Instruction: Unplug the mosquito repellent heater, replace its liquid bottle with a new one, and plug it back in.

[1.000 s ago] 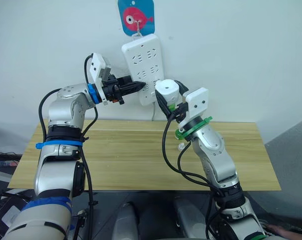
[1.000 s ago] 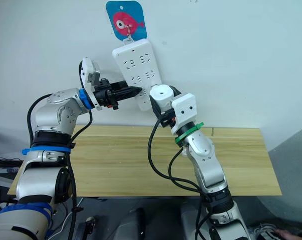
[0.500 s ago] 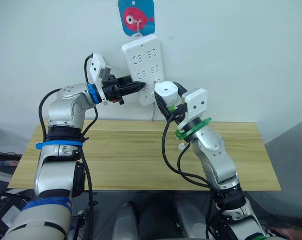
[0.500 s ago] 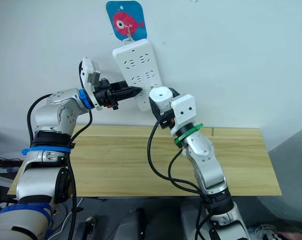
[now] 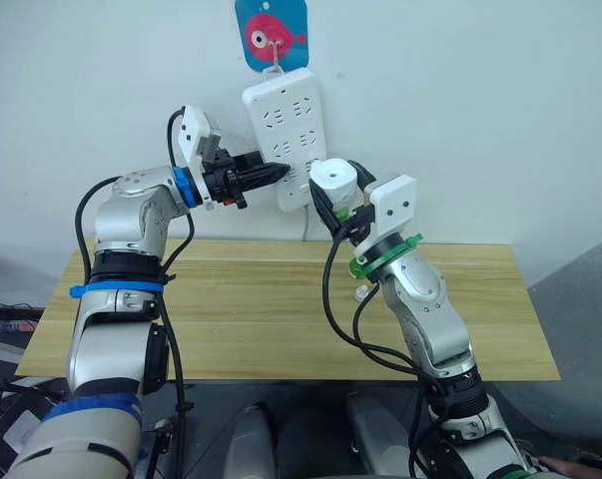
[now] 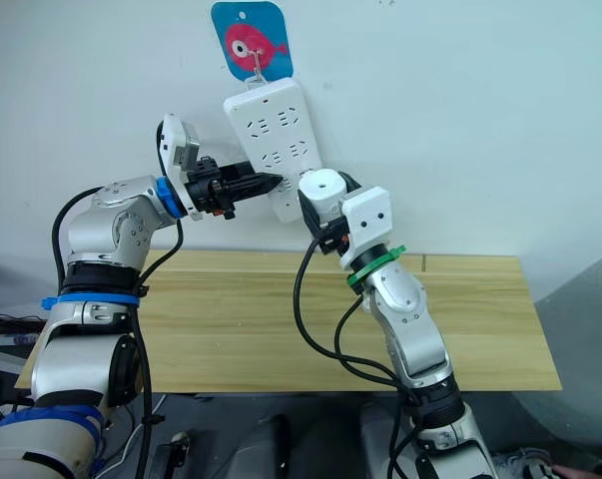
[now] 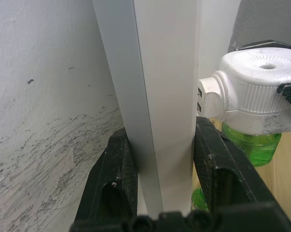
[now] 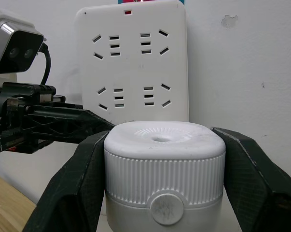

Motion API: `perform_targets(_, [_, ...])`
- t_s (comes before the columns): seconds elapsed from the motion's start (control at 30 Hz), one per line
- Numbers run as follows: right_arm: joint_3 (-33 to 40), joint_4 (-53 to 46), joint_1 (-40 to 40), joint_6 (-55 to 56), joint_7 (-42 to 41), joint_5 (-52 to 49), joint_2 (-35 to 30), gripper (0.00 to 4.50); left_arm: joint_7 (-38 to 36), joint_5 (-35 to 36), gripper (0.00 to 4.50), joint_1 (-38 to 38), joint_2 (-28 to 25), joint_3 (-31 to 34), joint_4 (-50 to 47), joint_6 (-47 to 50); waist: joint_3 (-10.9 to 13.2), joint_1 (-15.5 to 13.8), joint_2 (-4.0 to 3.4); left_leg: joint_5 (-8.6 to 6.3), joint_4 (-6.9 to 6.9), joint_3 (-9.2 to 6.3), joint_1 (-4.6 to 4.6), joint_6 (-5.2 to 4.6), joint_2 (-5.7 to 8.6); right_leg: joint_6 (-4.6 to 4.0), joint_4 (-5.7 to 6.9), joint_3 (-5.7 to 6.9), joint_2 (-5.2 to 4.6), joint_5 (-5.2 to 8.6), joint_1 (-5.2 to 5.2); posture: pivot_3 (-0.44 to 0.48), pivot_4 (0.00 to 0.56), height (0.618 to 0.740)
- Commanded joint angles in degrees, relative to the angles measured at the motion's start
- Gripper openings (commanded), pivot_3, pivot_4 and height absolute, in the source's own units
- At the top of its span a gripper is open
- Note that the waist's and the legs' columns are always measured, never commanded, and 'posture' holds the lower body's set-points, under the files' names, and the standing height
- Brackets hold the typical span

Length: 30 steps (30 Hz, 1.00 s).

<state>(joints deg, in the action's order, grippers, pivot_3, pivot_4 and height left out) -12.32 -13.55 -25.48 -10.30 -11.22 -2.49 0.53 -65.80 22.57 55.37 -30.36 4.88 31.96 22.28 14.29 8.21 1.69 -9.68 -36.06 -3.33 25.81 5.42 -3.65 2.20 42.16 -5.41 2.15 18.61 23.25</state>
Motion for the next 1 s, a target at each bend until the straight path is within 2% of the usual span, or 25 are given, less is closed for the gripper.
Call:
perform_targets(0.03, [0.0, -1.2, -1.0, 1.8, -0.5, -0.2, 0.4, 2.99, 0.2, 0.6, 1.35, -0.4, -0.9, 1.2, -1.2, 0.7, 0.0, 0.0, 0.00, 0.00, 0.00, 0.00, 0.00, 0.00, 0.00, 0.00, 0.00, 0.00, 0.00, 0.00, 0.00, -0.163, 0.203, 0.704])
perform_targets(1.0, [-1.9, 2.0, -1.9, 3.0, -1.2, 1.5, 1.9, 2.99, 0.8, 0.9, 1.35, -0.7, -0.8, 1.3, -2.3, 1.6, 0.0, 0.1, 0.00, 0.00, 0.00, 0.01, -0.03, 0.00, -0.01, 0.00, 0.01, -0.02, 0.00, 0.00, 0.00, -0.163, 0.209, 0.704])
